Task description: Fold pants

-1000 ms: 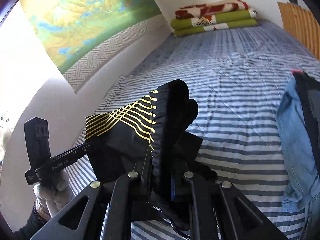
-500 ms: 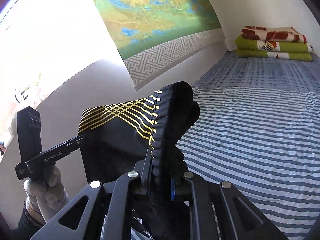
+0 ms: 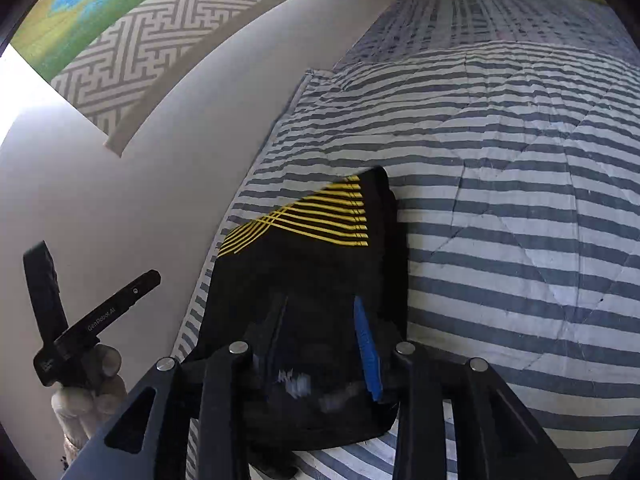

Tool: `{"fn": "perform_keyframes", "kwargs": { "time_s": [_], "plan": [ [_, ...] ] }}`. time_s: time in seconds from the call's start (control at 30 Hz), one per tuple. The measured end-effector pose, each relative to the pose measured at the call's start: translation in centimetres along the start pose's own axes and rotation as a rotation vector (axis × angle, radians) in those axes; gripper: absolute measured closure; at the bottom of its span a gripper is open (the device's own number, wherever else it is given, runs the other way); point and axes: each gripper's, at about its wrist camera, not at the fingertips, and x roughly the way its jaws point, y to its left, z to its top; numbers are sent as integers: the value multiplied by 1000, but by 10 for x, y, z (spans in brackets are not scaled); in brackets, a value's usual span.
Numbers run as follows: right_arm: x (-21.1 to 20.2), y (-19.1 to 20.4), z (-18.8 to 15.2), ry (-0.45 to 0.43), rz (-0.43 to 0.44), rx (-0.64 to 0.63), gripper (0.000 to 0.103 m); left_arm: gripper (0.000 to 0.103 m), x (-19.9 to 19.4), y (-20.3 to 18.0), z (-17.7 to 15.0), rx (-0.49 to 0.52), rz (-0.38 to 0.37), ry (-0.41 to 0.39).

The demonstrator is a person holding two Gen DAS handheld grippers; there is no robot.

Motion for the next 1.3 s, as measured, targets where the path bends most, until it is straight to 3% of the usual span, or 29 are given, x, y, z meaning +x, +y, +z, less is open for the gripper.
{"fn": "perform_keyframes", "kwargs": {
  "time_s": [0.17, 0.27, 0.43, 0.57, 0.67, 0.77, 0.8, 0.83, 0.87, 0.9, 1.07, 1.17, 1.3],
  "plan": [
    [-20, -10, -26, 37, -5, -32, 69, 56, -31, 11, -49, 85, -73, -10],
    [-40, -27, -39, 19, -2, 27, 59, 54, -40, -9, -70, 166, -101, -4],
    [-62, -61, -48, 8, 30, 179, 55, 52, -44, -79, -93, 328, -197, 14],
    [-82, -83, -52, -10, 38, 216, 55, 34, -54, -152, -119, 520, -241, 15],
    [-95, -100, -61, -10, 51, 247, 55, 25, -36, -198, -129, 638, -200, 50],
    [-105, -113, -72, 1, 50, 258, 55, 27, 5, -221, -133, 703, -62, 101],
    [-108, -115, -75, 4, 54, 260, 55, 47, 17, -220, -132, 689, -55, 137],
    [-112, -118, -78, 6, 63, 264, 55, 61, 23, -212, -128, 635, -85, 165],
    [-113, -120, -81, 8, 72, 265, 55, 68, 24, -206, -121, 578, -121, 170],
    [-115, -122, -83, 9, 81, 262, 55, 92, 23, -195, -113, 504, -135, 174],
    [-117, -119, -84, 1, 139, 245, 55, 95, -26, -147, -95, 226, -328, 147],
    [-120, -112, -86, 1, 204, 253, 55, 95, -80, -136, -103, 184, -454, 104],
    [-147, -94, -93, -27, 271, 241, 55, 94, -153, -135, -129, 173, -558, 81]
  ]
}}
